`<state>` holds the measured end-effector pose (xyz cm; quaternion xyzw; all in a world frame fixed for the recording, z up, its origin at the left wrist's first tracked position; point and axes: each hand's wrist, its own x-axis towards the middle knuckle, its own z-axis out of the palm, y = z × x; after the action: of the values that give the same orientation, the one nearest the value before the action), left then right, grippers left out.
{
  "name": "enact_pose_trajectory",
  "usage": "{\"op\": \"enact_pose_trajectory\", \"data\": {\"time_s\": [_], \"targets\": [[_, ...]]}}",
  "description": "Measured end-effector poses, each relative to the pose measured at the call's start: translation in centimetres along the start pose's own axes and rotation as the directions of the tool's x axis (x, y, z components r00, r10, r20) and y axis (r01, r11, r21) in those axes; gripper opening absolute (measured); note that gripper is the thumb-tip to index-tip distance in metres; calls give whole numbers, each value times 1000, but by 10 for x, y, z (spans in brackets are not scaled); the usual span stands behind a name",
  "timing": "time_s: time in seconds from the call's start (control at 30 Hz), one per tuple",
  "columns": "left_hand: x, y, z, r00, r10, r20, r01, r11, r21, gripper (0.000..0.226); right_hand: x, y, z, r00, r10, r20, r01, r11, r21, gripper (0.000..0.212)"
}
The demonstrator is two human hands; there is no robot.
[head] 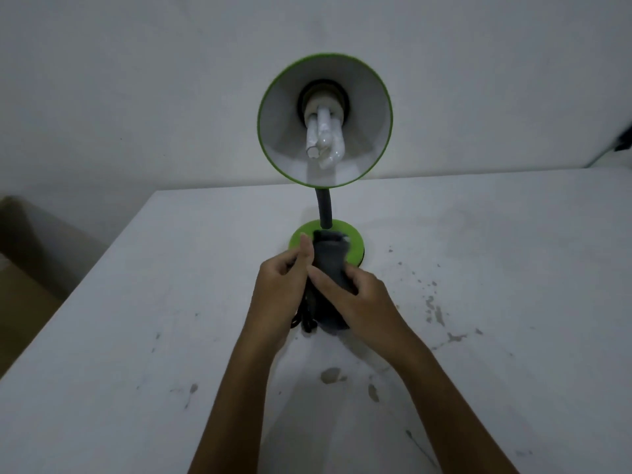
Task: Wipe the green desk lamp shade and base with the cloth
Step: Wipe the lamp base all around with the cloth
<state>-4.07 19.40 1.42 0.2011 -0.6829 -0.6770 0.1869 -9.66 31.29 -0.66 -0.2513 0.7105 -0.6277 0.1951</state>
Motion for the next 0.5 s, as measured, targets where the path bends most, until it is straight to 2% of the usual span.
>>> {"op": "enact_pose_trajectory", "data": {"time_s": [0.1, 0.2, 0.37, 0.43, 0.5], "targets": [[-16, 9, -6, 986, 3, 166, 13, 996, -94, 36, -3, -4, -2, 1000, 13, 21, -12, 999, -38, 31], [-21, 13, -15, 981, 41, 188, -24, 995, -92, 30, -4, -4, -1, 999, 35, 13, -35, 999, -11, 32], [-19, 9, -26, 979, 204, -15, -200, 970, 138, 41, -8, -6, 5, 992, 123, 13, -123, 987, 107, 38], [-16, 5, -34, 956, 276, -101, -253, 948, 192, 33, -8, -7, 7, 990, 137, -18, -132, 977, 166, 35], [-11, 4, -44, 944, 290, -156, -234, 924, 301, 23, -4, -8, 9, 986, 159, -45, -147, 970, 192, 36]]}}
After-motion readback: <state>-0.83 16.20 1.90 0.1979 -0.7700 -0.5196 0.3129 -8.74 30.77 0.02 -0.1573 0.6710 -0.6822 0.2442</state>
